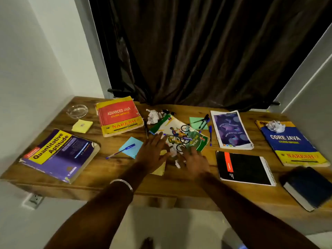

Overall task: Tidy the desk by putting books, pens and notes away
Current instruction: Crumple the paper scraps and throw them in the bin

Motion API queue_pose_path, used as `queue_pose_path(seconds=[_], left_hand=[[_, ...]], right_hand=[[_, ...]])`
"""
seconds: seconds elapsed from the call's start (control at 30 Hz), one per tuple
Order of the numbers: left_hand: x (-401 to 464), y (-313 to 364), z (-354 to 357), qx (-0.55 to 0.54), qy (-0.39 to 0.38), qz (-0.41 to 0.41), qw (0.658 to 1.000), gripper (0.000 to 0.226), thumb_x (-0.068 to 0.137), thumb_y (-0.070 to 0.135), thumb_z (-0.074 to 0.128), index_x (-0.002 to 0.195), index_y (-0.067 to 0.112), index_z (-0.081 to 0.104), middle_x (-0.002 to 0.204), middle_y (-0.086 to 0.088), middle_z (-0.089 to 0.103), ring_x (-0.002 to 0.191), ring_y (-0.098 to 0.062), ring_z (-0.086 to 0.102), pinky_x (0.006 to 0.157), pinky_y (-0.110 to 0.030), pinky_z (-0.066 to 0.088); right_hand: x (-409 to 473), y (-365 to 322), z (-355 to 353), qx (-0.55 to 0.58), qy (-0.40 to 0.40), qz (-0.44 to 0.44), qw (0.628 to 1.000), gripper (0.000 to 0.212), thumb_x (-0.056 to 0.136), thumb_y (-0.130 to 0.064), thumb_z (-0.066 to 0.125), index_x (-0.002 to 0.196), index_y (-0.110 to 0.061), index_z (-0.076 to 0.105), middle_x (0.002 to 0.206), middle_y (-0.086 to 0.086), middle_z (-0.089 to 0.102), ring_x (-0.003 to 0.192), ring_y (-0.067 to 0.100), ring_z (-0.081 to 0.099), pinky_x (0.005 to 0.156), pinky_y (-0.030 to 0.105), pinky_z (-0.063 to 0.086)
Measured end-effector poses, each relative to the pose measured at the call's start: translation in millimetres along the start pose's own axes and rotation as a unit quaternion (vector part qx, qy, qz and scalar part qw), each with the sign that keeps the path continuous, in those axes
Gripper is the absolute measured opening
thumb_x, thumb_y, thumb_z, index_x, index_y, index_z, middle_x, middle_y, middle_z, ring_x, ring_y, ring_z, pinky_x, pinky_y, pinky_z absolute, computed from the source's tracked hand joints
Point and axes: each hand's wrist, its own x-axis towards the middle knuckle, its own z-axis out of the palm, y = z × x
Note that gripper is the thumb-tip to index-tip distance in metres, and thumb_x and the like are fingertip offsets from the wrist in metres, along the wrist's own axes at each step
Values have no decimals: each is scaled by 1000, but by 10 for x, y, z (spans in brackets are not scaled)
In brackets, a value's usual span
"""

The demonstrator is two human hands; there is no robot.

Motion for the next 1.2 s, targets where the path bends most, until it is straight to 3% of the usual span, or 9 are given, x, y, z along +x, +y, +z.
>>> queue_pose_path(seconds=[0.23,0.4,0.47,0.57,0.7,0.8,0.93,1.07,1.2], left_hand=[[90,-131,299,21,-42,49,998,45,91,27,50,136,22,47,142,0,49,129,-21,47,107,-39,35],[159,-133,368,-65,4,36,997,34,94,32,44,123,21,59,124,0,63,112,-17,58,95,-31,44],[220,-73,302,-164,25,-6,986,32,98,34,43,119,19,63,114,-1,67,101,-14,60,82,-16,42],[384,11,198,-347,-63,-102,930,35,99,34,45,119,9,61,105,-5,67,90,-11,58,63,-1,36],[551,28,171,-533,-169,-217,800,41,99,39,42,126,10,53,116,-9,63,101,-17,61,75,-17,52],[582,-10,126,-604,-171,-286,724,22,100,24,44,110,11,60,94,1,64,89,-14,62,61,-12,51],[602,-227,191,-618,-100,-373,685,17,97,12,48,109,10,60,88,-8,63,76,-21,62,55,-24,54],[507,-370,159,-603,-93,-441,658,19,98,27,47,85,16,54,72,-6,54,65,-19,53,59,-29,45],[379,-471,162,-596,-122,-408,681,22,90,36,61,84,15,60,74,-9,59,65,-17,56,54,-25,44]], right_hand=[[152,-83,483,-19,-49,63,997,44,97,-36,49,139,-29,41,144,9,34,111,27,57,82,39,58],[230,-141,511,17,-29,76,997,34,100,-27,46,133,-20,49,145,10,35,117,27,56,93,38,54],[279,-164,467,43,-12,69,997,37,98,-26,50,134,-17,49,145,12,36,120,28,54,96,37,51],[441,-202,399,77,26,38,996,43,96,-27,54,137,-14,46,139,12,43,116,26,54,91,33,49],[637,-318,304,213,62,14,975,58,86,-32,69,134,-17,41,119,9,62,104,26,63,79,38,55],[738,-389,212,265,20,-29,963,71,80,-33,73,140,-24,36,121,6,65,109,24,63,84,40,55],[832,-301,137,241,44,-29,969,69,86,-40,66,145,-24,35,139,4,53,123,23,52,94,37,48],[909,-207,220,102,7,-14,995,58,93,-29,58,147,-24,35,147,9,40,133,28,41,104,40,41],[982,-286,361,91,-50,-38,994,47,88,-27,64,133,-22,53,134,8,50,120,28,53,98,41,49]])
